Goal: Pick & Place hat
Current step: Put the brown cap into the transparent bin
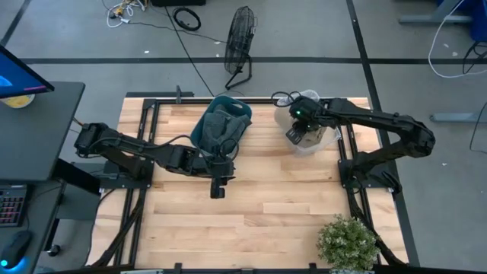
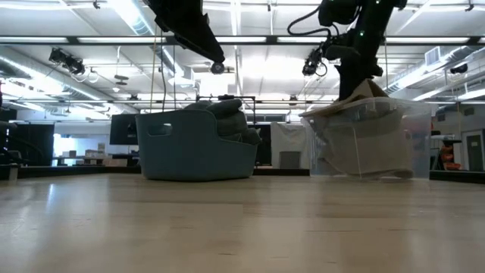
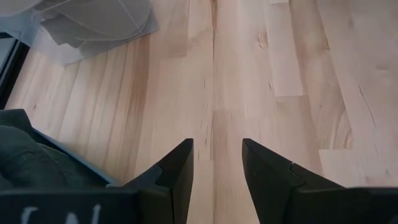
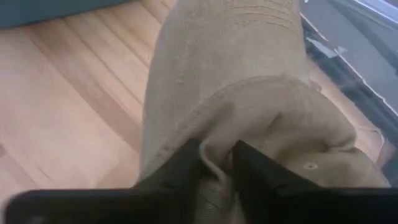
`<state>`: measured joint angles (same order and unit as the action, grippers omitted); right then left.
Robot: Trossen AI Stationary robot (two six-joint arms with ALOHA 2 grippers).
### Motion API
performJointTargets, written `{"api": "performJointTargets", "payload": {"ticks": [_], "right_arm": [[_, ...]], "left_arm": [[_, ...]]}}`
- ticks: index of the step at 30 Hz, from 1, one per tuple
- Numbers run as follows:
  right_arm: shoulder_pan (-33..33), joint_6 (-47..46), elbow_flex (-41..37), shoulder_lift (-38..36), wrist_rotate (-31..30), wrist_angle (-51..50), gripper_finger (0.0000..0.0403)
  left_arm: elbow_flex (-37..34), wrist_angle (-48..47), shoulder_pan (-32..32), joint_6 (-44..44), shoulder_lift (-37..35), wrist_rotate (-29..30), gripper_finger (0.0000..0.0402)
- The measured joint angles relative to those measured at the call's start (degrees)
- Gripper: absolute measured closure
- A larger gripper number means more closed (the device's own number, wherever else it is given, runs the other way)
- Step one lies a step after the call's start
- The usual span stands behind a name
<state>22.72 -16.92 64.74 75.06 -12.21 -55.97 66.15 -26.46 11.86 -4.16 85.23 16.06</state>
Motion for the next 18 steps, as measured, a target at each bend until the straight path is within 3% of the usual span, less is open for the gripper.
{"api": "performJointTargets", "payload": {"ticks": [4, 12, 18], "right_arm": [[0.0, 1.8, 3.0, -0.9, -0.6, -3.8, 0.0388], [0.2, -6.3, 12.9, -2.5, -7.5, -12.6, 0.0397], [1.3, -19.9, 12.1, -2.2, -7.7, -23.1, 0.0394]], "left_arm": [[0.0, 0.0, 0.0, -0.2, 0.0, 0.0, 0.0262], [0.0, 0.0, 0.0, -0.2, 0.0, 0.0, 0.0262], [0.0, 0.0, 0.0, -0.2, 0.0, 0.0, 0.0262]]}}
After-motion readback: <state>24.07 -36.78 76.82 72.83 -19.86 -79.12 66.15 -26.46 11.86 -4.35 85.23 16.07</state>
